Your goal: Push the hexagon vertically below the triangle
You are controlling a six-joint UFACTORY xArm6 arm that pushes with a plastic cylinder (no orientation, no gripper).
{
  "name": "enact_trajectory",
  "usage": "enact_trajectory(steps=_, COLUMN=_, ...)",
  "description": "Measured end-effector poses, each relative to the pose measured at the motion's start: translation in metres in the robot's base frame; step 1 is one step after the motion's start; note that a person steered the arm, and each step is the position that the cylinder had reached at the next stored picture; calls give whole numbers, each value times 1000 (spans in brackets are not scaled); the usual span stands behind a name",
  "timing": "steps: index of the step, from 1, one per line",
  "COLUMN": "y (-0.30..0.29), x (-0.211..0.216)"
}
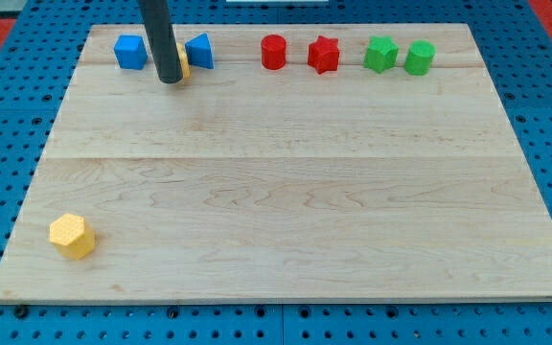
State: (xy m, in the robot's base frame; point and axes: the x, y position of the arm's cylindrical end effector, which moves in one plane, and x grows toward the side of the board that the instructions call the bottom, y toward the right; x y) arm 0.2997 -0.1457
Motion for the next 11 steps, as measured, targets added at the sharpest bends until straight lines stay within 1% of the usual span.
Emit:
enact_trajectory(steps=1, y=0, x=-15)
enact_trajectory(steps=2, y=0, x=-16)
enact_trajectory(steps=3, y=9, x=70)
enact_trajectory(steps=4, y=64, x=194)
enact_trajectory(steps=5, y=33, x=293)
enact_trajectory(steps=6, y=-96, x=296)
enact_trajectory(steps=7, y=-141, x=261)
enact_trajectory(steps=8, y=-56, x=269)
enact_trajectory(steps=9, y=-70, x=300)
enact_trajectory(steps=10, y=-26, x=283)
enact_trajectory(steps=11, y=-10, x=218)
